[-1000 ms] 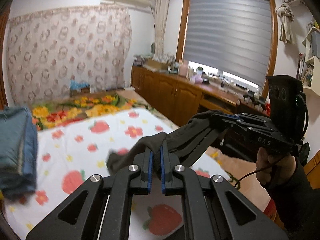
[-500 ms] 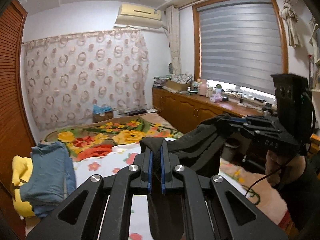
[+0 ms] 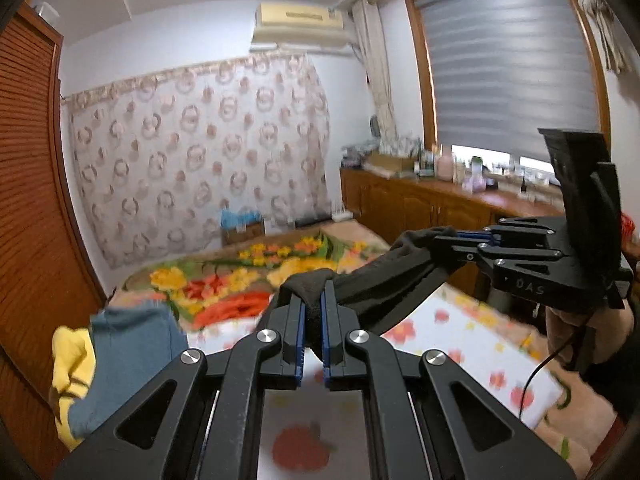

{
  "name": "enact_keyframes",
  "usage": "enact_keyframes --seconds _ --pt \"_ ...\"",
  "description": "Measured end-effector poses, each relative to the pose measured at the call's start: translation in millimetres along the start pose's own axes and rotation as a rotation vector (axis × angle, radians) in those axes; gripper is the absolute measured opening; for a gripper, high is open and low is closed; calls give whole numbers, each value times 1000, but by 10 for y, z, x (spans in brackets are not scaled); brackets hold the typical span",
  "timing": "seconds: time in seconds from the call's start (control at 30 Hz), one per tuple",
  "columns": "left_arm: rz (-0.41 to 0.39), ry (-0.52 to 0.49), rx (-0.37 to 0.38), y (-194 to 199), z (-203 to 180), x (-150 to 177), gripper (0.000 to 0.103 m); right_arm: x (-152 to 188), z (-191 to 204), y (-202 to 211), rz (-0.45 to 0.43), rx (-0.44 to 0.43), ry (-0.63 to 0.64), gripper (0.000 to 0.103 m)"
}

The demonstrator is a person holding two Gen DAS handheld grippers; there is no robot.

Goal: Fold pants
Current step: 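Lift the pants end with both grippers off the bed, then carry the held pants end with both grippers over the folded pants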

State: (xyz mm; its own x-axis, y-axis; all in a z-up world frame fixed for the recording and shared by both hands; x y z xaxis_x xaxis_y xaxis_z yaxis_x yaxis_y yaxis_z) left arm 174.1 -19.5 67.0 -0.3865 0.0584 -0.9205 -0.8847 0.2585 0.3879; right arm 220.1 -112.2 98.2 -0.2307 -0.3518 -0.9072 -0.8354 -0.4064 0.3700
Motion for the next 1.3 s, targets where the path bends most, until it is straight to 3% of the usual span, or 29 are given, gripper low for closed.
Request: enact_keyframes --seconds 0.23,0.43,0.63,1.3 --pt "121 11 -2 -48 -10 582 7 336 294 -279 108 -82 -7 8" --pt "143 21 18 100 -92 690 7 233 286 -350 136 -125 12 8" --pt "151 13 30 199 -145 719 7 487 85 -26 127 -150 5 8" --pt "183 66 69 369 -123 1061 7 876 207 197 139 -194 -47 8"
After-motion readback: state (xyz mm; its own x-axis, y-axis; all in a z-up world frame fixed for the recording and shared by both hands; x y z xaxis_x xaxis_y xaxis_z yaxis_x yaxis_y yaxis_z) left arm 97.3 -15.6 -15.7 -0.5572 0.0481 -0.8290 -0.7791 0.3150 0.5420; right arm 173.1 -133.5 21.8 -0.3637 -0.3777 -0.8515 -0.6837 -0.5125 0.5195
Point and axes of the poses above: each gripper's, at about its wrist camera, not at the fingertips, and y roughly against the way its jaws point, z to its left, x to its underside, the point moved 4 cm from there along -y, roughly the way its jaws point, and after that the axes turned 8 degrees about y, right-handed, at the moved point
